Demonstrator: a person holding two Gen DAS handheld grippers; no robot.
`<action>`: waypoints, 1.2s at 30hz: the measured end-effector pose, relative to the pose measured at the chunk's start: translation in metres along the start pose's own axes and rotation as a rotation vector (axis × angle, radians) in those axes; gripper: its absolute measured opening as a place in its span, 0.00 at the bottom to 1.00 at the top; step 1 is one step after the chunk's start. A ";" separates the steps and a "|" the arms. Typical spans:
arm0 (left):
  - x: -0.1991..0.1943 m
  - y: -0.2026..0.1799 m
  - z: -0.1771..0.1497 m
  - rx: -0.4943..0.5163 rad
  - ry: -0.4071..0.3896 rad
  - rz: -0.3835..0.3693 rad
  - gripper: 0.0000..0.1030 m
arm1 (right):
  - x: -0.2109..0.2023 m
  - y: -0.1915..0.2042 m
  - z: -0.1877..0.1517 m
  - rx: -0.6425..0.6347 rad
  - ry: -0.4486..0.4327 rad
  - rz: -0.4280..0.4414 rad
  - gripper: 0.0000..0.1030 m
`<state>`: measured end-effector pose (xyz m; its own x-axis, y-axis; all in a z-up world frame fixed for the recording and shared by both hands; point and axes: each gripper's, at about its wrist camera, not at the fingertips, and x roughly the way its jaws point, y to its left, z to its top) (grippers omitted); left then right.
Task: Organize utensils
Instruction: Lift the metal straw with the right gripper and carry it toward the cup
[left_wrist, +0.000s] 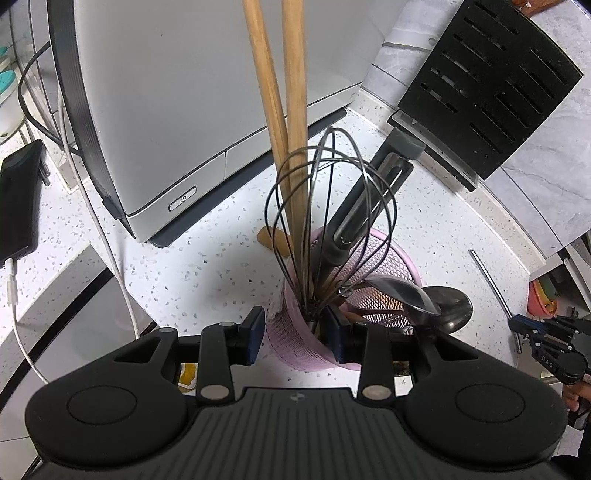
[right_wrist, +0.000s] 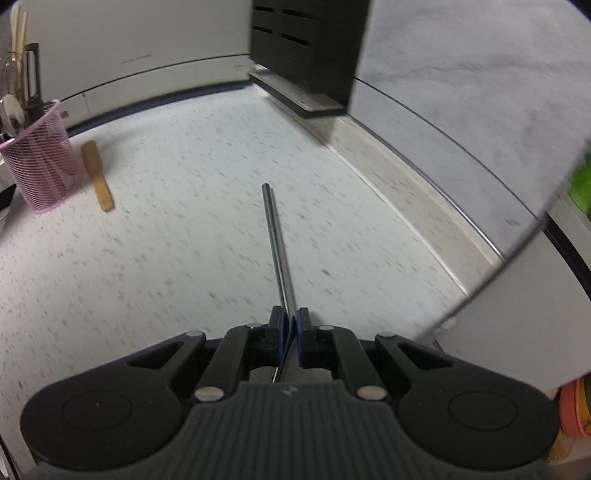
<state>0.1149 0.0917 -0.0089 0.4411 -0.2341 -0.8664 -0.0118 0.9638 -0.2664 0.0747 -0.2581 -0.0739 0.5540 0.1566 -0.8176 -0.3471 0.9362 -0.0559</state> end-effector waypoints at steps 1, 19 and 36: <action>0.000 0.000 0.000 0.001 0.000 0.000 0.41 | -0.001 -0.004 -0.003 0.012 0.003 -0.005 0.03; 0.001 -0.003 -0.001 0.004 0.003 0.000 0.41 | -0.019 -0.059 -0.031 0.283 -0.005 0.058 0.43; 0.002 -0.002 -0.001 0.002 0.007 -0.002 0.41 | 0.005 -0.117 -0.080 0.782 0.029 0.481 0.11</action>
<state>0.1151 0.0892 -0.0106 0.4349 -0.2373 -0.8687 -0.0086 0.9635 -0.2675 0.0571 -0.3924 -0.1172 0.4594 0.5863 -0.6672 0.0815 0.7202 0.6889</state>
